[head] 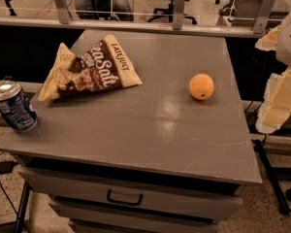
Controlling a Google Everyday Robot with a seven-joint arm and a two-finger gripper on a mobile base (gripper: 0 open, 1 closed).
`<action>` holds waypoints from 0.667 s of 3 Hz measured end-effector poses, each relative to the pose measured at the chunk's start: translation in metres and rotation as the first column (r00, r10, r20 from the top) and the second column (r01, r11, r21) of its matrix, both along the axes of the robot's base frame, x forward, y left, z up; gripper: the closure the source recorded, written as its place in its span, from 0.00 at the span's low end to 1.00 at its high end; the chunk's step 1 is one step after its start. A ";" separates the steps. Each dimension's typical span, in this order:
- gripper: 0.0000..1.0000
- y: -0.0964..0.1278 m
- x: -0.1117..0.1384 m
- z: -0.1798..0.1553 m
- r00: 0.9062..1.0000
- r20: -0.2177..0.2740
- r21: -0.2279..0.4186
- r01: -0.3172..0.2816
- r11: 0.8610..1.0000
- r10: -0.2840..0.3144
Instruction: Move orange near brown chip bag
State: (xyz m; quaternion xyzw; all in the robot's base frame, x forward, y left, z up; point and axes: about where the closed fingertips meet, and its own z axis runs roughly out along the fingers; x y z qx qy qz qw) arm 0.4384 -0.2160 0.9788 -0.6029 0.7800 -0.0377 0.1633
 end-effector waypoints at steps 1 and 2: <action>0.00 0.000 0.000 0.000 1.000 0.000 0.000 0.000 1.000 0.000; 0.00 0.001 0.013 0.003 1.000 0.019 0.021 0.004 1.000 -0.005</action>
Offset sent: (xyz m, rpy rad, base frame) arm 0.0360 0.0009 0.0042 0.0605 -0.0308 -0.0120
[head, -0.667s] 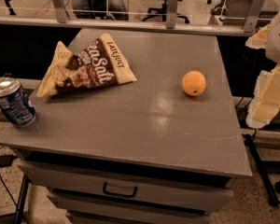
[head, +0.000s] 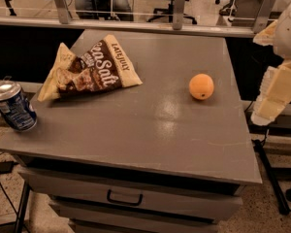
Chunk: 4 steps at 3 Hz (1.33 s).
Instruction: Move orange near brown chip bag
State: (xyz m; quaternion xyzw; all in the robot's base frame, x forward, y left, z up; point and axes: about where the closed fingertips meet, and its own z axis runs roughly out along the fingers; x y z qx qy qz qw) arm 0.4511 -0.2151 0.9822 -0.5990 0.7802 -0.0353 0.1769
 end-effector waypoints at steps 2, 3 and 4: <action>0.00 0.005 0.061 -0.007 1.000 0.012 0.095 0.006 0.995 -0.007; 0.00 0.001 0.086 -0.021 1.000 0.000 0.164 0.030 0.986 -0.030; 0.00 -0.005 0.104 -0.045 0.998 -0.026 0.249 0.065 0.966 -0.060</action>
Offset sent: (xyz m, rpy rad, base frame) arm 0.1073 0.0033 -0.0203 0.2032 -0.0017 -0.0218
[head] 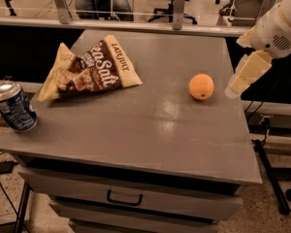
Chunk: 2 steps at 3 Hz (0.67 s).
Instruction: Move orange near brown chip bag
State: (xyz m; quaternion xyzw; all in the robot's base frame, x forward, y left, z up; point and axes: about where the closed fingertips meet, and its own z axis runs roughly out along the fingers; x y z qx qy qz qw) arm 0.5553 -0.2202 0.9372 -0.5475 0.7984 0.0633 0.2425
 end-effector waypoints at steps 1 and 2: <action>0.00 0.001 0.009 -0.017 1.000 -0.010 0.051 0.003 0.999 -0.003; 0.00 0.011 0.027 -0.039 1.000 0.007 0.102 -0.009 0.995 0.009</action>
Offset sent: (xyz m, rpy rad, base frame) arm 0.0603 0.0226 -0.0643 0.1792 -0.0611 0.0152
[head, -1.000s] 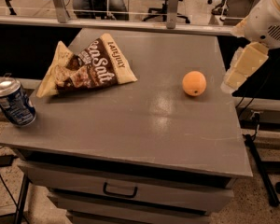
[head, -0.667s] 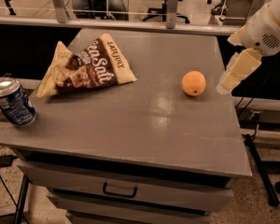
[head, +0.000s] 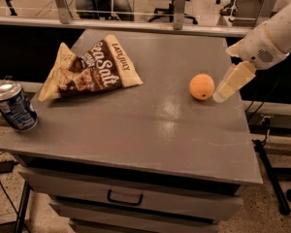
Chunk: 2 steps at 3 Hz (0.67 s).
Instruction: Move orange near brown chip bag
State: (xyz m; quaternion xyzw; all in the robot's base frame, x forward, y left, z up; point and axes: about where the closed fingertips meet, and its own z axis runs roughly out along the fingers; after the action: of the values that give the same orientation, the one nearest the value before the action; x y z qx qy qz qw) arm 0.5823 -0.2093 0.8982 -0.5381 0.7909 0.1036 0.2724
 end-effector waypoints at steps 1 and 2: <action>0.00 0.021 0.024 -0.025 1.000 0.011 0.041 -0.030 0.999 0.029; 0.00 0.022 0.027 -0.029 0.999 0.011 0.046 -0.032 0.998 0.031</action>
Offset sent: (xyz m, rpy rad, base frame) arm 0.0217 0.0187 -0.0233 0.0381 -0.0096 0.0270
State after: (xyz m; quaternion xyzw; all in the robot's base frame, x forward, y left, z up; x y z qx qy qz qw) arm 0.6090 -0.1869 0.8688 -0.5446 0.7784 0.1233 0.2869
